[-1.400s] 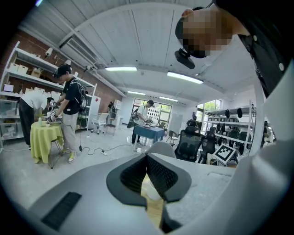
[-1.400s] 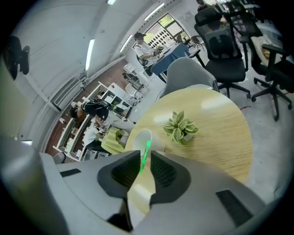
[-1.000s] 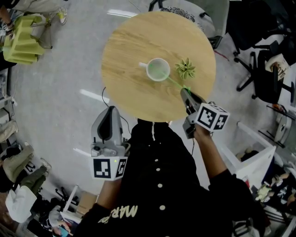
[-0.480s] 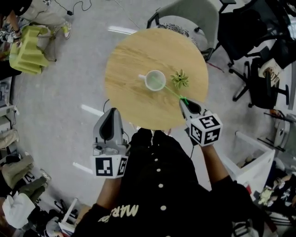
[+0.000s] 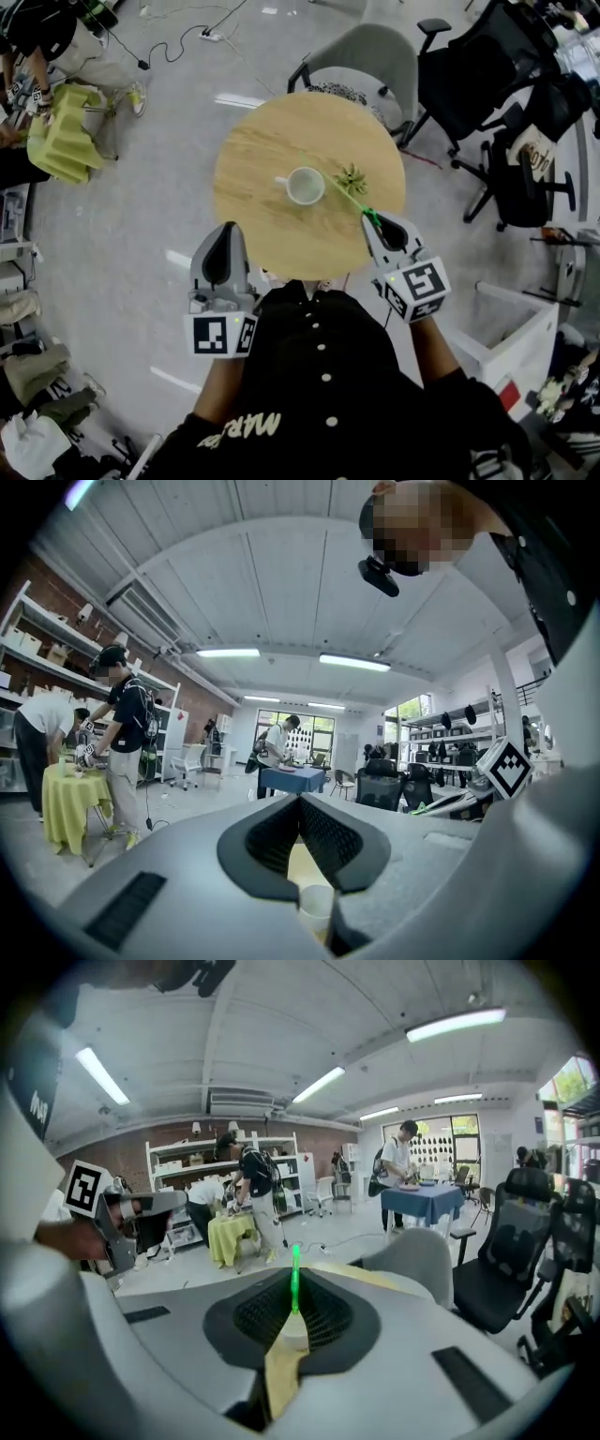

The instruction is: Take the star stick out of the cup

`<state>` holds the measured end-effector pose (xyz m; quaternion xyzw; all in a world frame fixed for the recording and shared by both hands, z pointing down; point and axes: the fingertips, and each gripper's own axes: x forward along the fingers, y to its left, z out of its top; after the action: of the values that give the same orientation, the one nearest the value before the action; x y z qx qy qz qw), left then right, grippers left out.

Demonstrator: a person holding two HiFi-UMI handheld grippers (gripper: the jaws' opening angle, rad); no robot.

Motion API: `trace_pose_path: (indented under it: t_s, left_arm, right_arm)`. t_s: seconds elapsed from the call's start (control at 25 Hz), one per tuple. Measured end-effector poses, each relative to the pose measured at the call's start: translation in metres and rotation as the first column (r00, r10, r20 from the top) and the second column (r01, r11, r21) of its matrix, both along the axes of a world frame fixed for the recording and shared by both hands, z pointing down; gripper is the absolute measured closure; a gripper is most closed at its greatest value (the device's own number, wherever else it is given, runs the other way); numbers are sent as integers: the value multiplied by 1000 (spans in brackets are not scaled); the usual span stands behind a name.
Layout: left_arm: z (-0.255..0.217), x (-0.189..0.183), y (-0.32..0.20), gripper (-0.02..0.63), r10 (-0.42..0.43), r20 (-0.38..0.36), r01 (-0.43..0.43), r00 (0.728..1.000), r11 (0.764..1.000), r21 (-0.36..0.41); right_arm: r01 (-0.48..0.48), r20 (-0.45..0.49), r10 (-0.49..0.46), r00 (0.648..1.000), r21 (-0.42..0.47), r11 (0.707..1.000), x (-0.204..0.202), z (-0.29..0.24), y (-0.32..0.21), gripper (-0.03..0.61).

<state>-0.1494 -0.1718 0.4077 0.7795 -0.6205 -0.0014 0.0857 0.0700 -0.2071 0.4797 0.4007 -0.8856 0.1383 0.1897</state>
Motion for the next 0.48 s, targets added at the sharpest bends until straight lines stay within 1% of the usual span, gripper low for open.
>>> trace_pose_path:
  t_s: [0.08, 0.2, 0.36, 0.48]
  left_arm:
    - [-11, 1, 1, 611, 7, 4, -7, 1000, 1000, 19]
    - [-24, 4, 4, 611, 20, 16, -20, 1000, 999, 35]
    - [-41, 3, 7, 611, 25, 29, -27, 999, 997, 78]
    - [-56, 0, 9, 611, 19, 35, -22, 999, 994, 110]
  right_arm:
    - [-21, 28, 18, 999, 90, 996, 1, -28, -2, 555]
    - [-60, 68, 48, 997, 188, 980, 6, -64, -1, 555]
    - [-97, 124, 63, 990, 288, 953, 7, -101, 2, 556]
    - [-118, 156, 69, 985, 334, 935, 9, -120, 7, 557]
